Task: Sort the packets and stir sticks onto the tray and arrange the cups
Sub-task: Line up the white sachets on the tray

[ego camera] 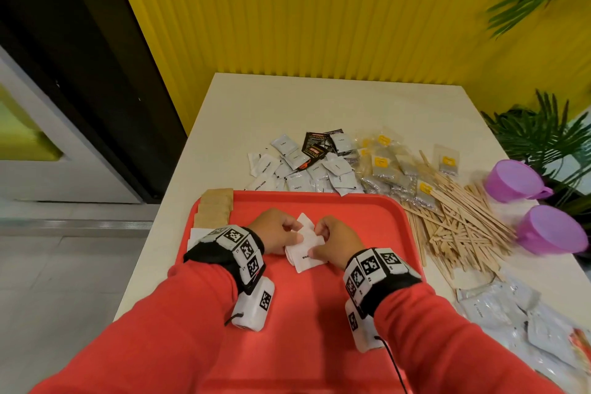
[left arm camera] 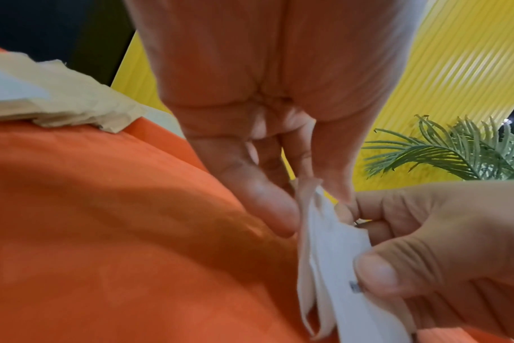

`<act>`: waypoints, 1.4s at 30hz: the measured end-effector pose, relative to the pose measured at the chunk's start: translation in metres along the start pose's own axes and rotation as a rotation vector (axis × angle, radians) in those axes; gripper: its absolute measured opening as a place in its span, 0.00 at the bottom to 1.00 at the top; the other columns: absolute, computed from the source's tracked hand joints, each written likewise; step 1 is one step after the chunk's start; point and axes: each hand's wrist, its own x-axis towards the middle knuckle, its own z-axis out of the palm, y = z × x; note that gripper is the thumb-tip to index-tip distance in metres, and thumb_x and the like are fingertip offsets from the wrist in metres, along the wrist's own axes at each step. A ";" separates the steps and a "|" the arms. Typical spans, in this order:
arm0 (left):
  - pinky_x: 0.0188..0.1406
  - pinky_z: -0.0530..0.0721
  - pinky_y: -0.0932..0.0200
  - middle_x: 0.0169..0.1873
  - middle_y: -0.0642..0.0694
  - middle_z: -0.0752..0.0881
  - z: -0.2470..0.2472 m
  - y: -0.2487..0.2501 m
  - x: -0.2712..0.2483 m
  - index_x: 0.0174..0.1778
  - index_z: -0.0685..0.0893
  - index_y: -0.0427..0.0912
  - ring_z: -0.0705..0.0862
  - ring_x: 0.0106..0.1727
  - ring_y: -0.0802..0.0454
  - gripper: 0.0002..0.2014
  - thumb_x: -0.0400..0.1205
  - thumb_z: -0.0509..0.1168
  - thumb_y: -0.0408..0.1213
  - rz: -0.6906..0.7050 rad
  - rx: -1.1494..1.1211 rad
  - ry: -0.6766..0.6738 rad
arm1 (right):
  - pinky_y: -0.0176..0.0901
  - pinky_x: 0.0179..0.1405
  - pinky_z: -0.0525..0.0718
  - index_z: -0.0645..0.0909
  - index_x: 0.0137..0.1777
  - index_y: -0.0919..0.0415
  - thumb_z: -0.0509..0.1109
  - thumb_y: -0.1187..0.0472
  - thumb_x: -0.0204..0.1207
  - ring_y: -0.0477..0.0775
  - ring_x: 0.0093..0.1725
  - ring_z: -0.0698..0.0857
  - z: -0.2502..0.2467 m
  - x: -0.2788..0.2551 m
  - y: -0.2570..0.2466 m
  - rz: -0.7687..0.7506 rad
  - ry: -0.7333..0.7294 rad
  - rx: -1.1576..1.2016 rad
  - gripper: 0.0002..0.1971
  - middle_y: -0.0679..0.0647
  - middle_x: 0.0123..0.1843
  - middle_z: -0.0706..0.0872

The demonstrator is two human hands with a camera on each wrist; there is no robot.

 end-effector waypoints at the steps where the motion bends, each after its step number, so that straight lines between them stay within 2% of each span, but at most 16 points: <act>1: 0.35 0.84 0.63 0.39 0.45 0.84 -0.001 -0.002 -0.001 0.61 0.83 0.31 0.83 0.37 0.52 0.15 0.78 0.68 0.26 -0.009 0.010 -0.006 | 0.31 0.29 0.68 0.73 0.45 0.54 0.77 0.68 0.63 0.43 0.33 0.73 0.001 0.000 -0.001 0.009 -0.010 0.007 0.17 0.42 0.34 0.72; 4: 0.31 0.83 0.67 0.30 0.48 0.82 -0.005 -0.005 -0.004 0.55 0.86 0.29 0.80 0.30 0.57 0.13 0.75 0.71 0.24 -0.029 0.037 0.013 | 0.29 0.29 0.67 0.80 0.55 0.59 0.78 0.65 0.65 0.45 0.35 0.74 0.008 0.001 -0.005 -0.017 -0.080 -0.046 0.18 0.40 0.33 0.71; 7: 0.26 0.81 0.72 0.28 0.49 0.82 -0.013 -0.009 -0.012 0.51 0.88 0.30 0.79 0.29 0.58 0.11 0.73 0.73 0.25 -0.013 0.058 0.009 | 0.31 0.30 0.68 0.82 0.49 0.58 0.76 0.64 0.69 0.41 0.30 0.72 0.015 -0.002 -0.011 -0.032 -0.169 -0.015 0.10 0.43 0.30 0.73; 11: 0.28 0.78 0.74 0.29 0.51 0.83 -0.037 -0.020 -0.030 0.49 0.89 0.32 0.79 0.28 0.63 0.09 0.75 0.73 0.29 0.036 0.104 0.005 | 0.39 0.39 0.73 0.83 0.49 0.70 0.75 0.64 0.71 0.48 0.37 0.78 0.027 -0.008 -0.029 -0.055 -0.322 0.054 0.11 0.52 0.35 0.80; 13: 0.30 0.75 0.81 0.33 0.53 0.82 -0.056 -0.030 -0.041 0.49 0.88 0.36 0.79 0.32 0.66 0.07 0.77 0.71 0.31 0.069 0.178 0.037 | 0.30 0.34 0.74 0.82 0.41 0.64 0.74 0.65 0.72 0.41 0.32 0.79 0.032 -0.010 -0.038 -0.053 -0.349 0.082 0.03 0.47 0.32 0.80; 16: 0.38 0.75 0.72 0.40 0.50 0.82 -0.084 -0.050 -0.055 0.47 0.80 0.46 0.80 0.41 0.57 0.08 0.76 0.70 0.31 0.032 0.258 0.104 | 0.25 0.27 0.70 0.79 0.42 0.57 0.73 0.65 0.73 0.36 0.30 0.75 0.038 -0.011 -0.049 -0.051 -0.329 0.072 0.06 0.43 0.32 0.77; 18: 0.39 0.76 0.66 0.37 0.51 0.82 -0.099 -0.062 -0.063 0.50 0.76 0.48 0.79 0.38 0.57 0.13 0.75 0.70 0.31 -0.023 0.301 0.082 | 0.29 0.30 0.70 0.80 0.43 0.58 0.73 0.65 0.73 0.38 0.32 0.75 0.042 -0.010 -0.053 -0.038 -0.303 0.069 0.04 0.44 0.33 0.77; 21: 0.32 0.72 0.72 0.32 0.55 0.78 -0.110 -0.071 -0.071 0.54 0.80 0.44 0.77 0.35 0.58 0.13 0.75 0.71 0.31 -0.042 0.474 0.004 | 0.24 0.22 0.68 0.76 0.32 0.54 0.72 0.67 0.74 0.35 0.23 0.75 0.052 -0.012 -0.062 -0.026 -0.274 0.095 0.12 0.45 0.28 0.76; 25: 0.29 0.69 0.75 0.30 0.60 0.77 -0.108 -0.075 -0.073 0.51 0.86 0.40 0.77 0.35 0.61 0.10 0.74 0.73 0.33 -0.013 0.618 -0.069 | 0.24 0.22 0.69 0.76 0.34 0.52 0.72 0.67 0.74 0.38 0.27 0.74 0.071 -0.014 -0.077 -0.005 -0.349 0.062 0.12 0.44 0.29 0.77; 28: 0.31 0.69 0.76 0.32 0.58 0.79 -0.106 -0.078 -0.070 0.50 0.88 0.39 0.77 0.41 0.59 0.09 0.74 0.72 0.32 0.059 0.668 -0.070 | 0.29 0.20 0.69 0.75 0.33 0.53 0.73 0.67 0.73 0.37 0.19 0.74 0.088 -0.014 -0.084 0.031 -0.411 0.024 0.12 0.42 0.21 0.77; 31: 0.33 0.71 0.74 0.42 0.49 0.89 -0.108 -0.084 -0.067 0.47 0.89 0.37 0.77 0.41 0.60 0.07 0.74 0.70 0.29 0.132 0.663 -0.065 | 0.31 0.17 0.69 0.76 0.33 0.56 0.73 0.70 0.72 0.38 0.14 0.71 0.102 -0.018 -0.089 0.052 -0.446 0.040 0.12 0.43 0.16 0.75; 33: 0.30 0.68 0.77 0.37 0.52 0.87 -0.107 -0.088 -0.065 0.44 0.89 0.38 0.77 0.39 0.60 0.05 0.74 0.70 0.30 0.165 0.675 -0.061 | 0.30 0.16 0.69 0.77 0.35 0.58 0.72 0.71 0.72 0.37 0.12 0.70 0.108 -0.021 -0.093 0.059 -0.457 0.042 0.10 0.44 0.17 0.75; 35: 0.29 0.67 0.75 0.29 0.58 0.78 -0.108 -0.090 -0.064 0.39 0.86 0.41 0.75 0.37 0.59 0.01 0.74 0.72 0.32 0.180 0.682 -0.050 | 0.31 0.18 0.70 0.77 0.36 0.58 0.73 0.70 0.72 0.38 0.14 0.71 0.112 -0.024 -0.098 0.062 -0.447 0.023 0.10 0.49 0.23 0.73; 37: 0.29 0.66 0.72 0.27 0.60 0.74 -0.109 -0.089 -0.063 0.36 0.82 0.44 0.74 0.36 0.58 0.05 0.73 0.73 0.34 0.188 0.673 -0.038 | 0.33 0.22 0.69 0.73 0.31 0.57 0.74 0.68 0.71 0.41 0.19 0.72 0.118 -0.024 -0.100 0.048 -0.397 -0.045 0.14 0.49 0.24 0.71; 40: 0.29 0.66 0.74 0.28 0.59 0.75 -0.112 -0.089 -0.061 0.42 0.86 0.40 0.75 0.38 0.57 0.04 0.74 0.73 0.35 0.214 0.686 -0.046 | 0.37 0.26 0.65 0.68 0.26 0.56 0.75 0.65 0.69 0.45 0.25 0.69 0.126 -0.023 -0.102 0.034 -0.308 -0.138 0.18 0.48 0.25 0.69; 42: 0.31 0.68 0.73 0.34 0.54 0.82 -0.112 -0.089 -0.060 0.46 0.88 0.39 0.76 0.40 0.57 0.06 0.75 0.72 0.34 0.235 0.707 -0.064 | 0.40 0.27 0.65 0.66 0.25 0.57 0.75 0.65 0.68 0.48 0.28 0.69 0.130 -0.021 -0.104 0.037 -0.260 -0.182 0.19 0.49 0.26 0.68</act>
